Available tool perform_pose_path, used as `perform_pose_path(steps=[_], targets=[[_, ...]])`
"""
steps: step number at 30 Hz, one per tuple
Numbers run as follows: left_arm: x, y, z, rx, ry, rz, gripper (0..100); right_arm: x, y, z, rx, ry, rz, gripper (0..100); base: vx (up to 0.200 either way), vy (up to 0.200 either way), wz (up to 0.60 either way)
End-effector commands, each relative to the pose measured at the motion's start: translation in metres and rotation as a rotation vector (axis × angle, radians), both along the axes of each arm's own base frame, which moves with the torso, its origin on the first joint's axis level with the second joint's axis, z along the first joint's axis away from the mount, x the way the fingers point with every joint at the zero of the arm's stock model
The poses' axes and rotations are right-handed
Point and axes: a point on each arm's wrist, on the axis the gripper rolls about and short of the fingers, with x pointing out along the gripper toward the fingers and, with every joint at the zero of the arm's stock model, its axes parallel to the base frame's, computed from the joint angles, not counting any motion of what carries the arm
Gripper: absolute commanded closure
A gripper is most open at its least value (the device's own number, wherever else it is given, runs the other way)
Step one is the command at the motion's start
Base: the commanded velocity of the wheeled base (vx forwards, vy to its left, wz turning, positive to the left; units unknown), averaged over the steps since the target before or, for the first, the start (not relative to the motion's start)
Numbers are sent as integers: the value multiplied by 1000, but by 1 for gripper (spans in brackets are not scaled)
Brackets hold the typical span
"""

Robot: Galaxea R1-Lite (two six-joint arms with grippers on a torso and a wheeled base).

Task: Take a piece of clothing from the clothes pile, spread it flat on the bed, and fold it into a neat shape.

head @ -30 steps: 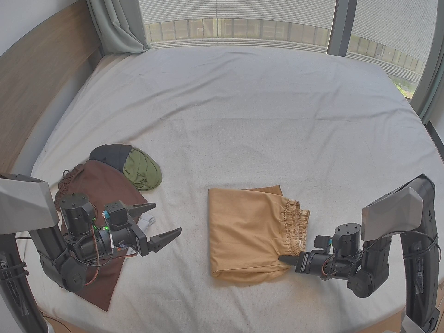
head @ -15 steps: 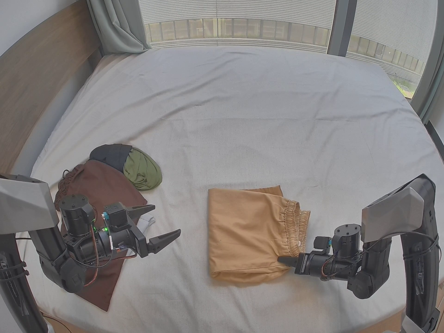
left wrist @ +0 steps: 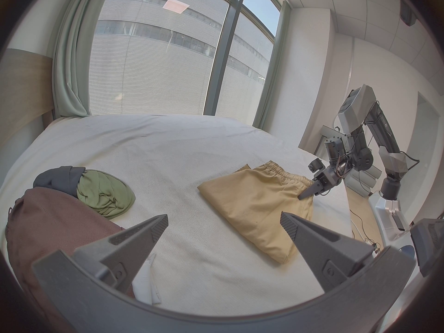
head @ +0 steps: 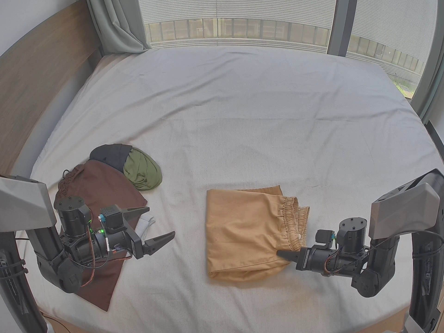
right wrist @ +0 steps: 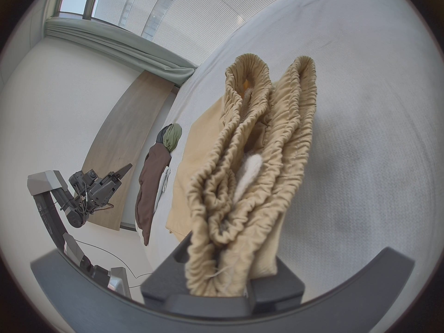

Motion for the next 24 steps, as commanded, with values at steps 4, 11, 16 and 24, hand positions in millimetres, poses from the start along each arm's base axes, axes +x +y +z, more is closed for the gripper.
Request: perform_pose_path(steps=[4, 11, 16, 24], targets=[[1, 2, -1, 1, 2, 6, 0, 2, 1, 9, 13, -33, -1, 100, 0, 0, 0], [0, 1, -1, 2, 1, 1, 0, 3, -1, 31, 43, -93, -10, 100, 0, 0, 0], [1, 1, 0, 1, -4, 3, 0, 4, 1, 48, 90, -126, -16, 100, 0, 0, 0], [0, 1, 0, 2, -4, 4, 0, 8, 4, 63, 115, -189, -6, 100, 0, 0, 0]])
